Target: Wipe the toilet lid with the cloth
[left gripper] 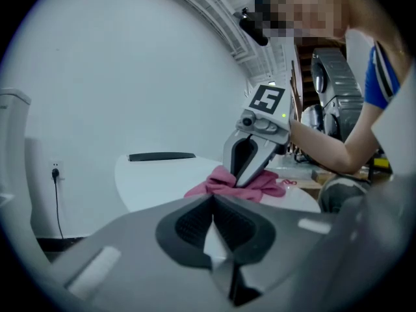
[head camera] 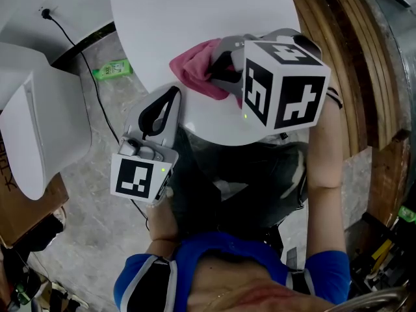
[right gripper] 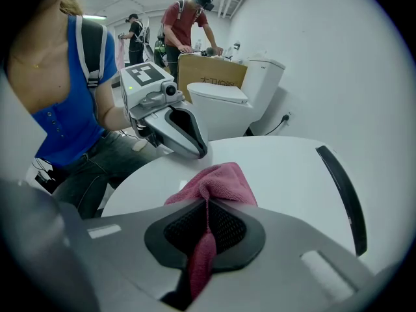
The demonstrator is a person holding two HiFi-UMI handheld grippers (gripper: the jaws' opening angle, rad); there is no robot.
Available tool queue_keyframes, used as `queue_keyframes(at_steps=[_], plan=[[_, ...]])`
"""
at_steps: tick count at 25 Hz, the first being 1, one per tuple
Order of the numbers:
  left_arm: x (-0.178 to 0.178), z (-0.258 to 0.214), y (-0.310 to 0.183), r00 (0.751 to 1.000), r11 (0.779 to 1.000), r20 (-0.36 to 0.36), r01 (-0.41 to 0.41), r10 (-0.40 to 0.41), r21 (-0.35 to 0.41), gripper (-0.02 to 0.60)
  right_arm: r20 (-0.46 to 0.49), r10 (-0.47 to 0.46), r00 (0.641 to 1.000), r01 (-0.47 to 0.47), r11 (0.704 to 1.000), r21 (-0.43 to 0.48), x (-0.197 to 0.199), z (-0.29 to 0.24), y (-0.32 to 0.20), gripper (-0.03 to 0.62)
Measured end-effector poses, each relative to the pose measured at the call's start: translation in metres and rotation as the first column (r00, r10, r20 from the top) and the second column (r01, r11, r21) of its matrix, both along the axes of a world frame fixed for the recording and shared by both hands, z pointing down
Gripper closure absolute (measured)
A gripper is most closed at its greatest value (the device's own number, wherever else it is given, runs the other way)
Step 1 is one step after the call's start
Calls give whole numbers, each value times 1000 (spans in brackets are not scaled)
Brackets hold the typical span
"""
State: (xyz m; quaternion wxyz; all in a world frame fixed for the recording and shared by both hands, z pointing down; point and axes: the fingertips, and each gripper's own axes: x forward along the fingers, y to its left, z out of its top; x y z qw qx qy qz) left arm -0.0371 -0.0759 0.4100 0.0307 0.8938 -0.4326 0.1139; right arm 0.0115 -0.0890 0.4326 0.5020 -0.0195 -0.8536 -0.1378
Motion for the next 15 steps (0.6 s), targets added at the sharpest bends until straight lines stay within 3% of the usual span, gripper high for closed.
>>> queue_keyframes(at_steps=[15], plan=[[2, 10, 2, 997, 999, 72, 14, -12, -31, 578, -5, 67, 998, -67, 998, -15, 21, 1, -4, 582]])
